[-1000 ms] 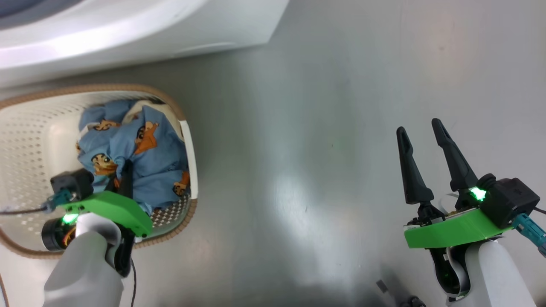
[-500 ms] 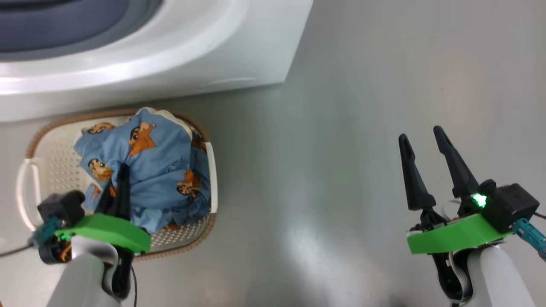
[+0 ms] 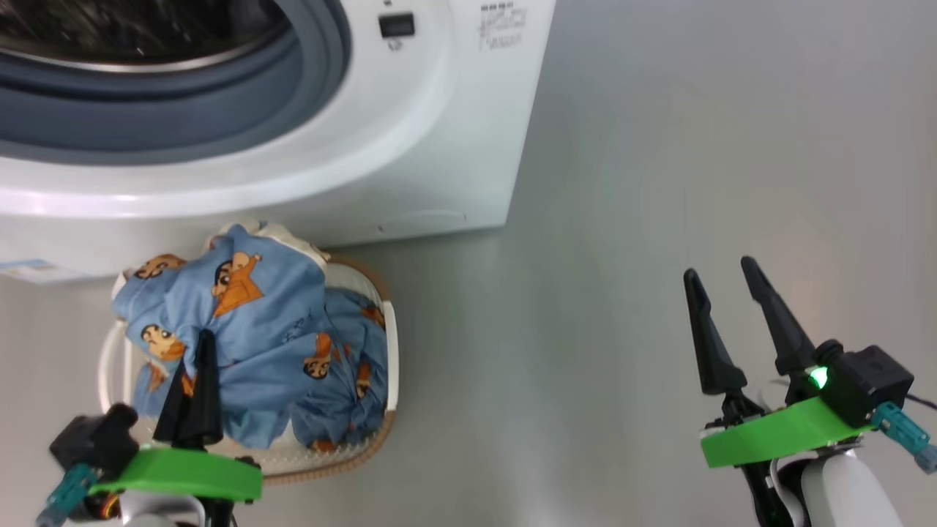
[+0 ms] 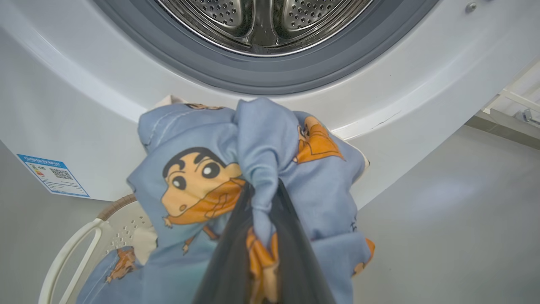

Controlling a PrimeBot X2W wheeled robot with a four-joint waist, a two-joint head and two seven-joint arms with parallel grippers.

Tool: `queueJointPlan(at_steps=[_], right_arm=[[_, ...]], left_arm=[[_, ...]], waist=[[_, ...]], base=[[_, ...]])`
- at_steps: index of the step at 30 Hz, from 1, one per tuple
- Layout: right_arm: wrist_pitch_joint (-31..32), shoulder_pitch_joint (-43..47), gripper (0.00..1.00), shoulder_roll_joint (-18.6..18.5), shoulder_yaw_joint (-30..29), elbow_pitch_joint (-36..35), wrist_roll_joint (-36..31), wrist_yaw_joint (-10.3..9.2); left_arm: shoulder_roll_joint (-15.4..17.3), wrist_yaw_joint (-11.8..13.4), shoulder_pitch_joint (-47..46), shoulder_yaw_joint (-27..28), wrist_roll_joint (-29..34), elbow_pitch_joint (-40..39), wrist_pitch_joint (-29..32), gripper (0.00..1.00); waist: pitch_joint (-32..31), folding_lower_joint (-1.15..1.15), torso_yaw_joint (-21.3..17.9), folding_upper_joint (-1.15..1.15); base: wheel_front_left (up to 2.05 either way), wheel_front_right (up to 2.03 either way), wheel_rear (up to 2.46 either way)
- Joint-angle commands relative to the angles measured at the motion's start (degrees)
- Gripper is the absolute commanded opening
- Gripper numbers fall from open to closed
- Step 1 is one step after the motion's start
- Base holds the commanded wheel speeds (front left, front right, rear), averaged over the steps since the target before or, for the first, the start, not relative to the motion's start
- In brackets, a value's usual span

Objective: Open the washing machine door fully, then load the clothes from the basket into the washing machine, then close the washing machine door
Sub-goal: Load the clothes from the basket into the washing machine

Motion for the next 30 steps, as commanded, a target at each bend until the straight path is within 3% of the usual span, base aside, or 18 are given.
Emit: queueJointPlan(at_steps=[1, 15, 30], right_arm=[[-0.3, 1.3, 1.00, 0.2, 1.4, -1.1, 0.2, 0.16], [-0.3, 5.3, 1.00, 0.7, -0.1, -1.4, -2.2, 0.16], [0.1, 10.4, 1.00, 1.3, -1.4, -2.9, -3.8, 0.16]], left_arm=[[0.9, -0.2, 1.5, 2.3, 0.6, -2.7, -0.7, 0.00], [-0.7, -0.2, 10.7, 7.0, 4.9, -18.1, -0.7, 0.00], [-0.8, 1.2, 18.4, 8.4, 4.8, -23.6, -0.7, 0.00]], waist=[[-4.5, 0.00, 0.9, 0.00], [-13.9, 0.00, 0.8, 0.00], [-21.7, 0.00, -0.6, 0.00]], base=[[0.00, 0.00, 0.00], [0.00, 0.00, 0.00], [0.00, 0.00, 0.00]])
